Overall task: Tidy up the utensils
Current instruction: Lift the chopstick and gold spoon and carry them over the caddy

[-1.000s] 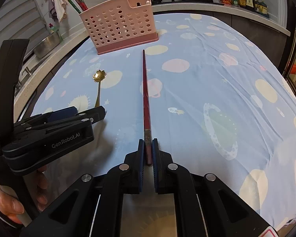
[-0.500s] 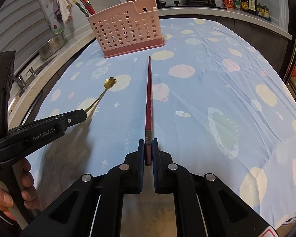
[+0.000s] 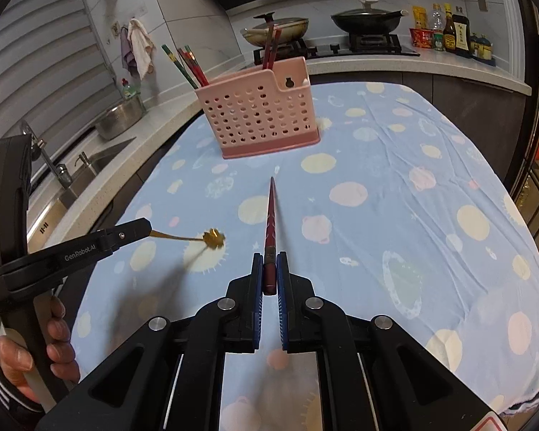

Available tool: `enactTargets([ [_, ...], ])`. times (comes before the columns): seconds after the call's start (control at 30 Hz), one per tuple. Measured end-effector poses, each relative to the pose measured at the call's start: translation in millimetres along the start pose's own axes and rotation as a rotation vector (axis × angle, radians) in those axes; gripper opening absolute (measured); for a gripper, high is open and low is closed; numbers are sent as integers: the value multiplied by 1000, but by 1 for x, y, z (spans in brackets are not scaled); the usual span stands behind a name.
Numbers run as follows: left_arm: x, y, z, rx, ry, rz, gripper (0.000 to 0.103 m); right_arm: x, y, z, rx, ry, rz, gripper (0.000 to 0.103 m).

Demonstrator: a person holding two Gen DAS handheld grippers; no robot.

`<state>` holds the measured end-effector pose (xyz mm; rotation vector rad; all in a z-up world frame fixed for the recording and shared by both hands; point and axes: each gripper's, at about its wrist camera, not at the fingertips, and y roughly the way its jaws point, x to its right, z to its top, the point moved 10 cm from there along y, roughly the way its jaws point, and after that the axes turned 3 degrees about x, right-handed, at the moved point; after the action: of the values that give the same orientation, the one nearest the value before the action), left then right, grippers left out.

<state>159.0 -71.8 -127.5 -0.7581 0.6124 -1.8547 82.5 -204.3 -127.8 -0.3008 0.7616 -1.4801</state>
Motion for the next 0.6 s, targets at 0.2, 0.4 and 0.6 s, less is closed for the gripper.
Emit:
enactTargets([
  [0.2,0,-12,14,28,13,8,1,-8,-20,32,69,-7,21,7],
  [0.4,0,-21,28,37,31,26,1,-13,-34,63,117,-12,35,7],
  [0.6,6,-37,64,81,74,31,1,-17,-47,113,183,-14,50,7],
])
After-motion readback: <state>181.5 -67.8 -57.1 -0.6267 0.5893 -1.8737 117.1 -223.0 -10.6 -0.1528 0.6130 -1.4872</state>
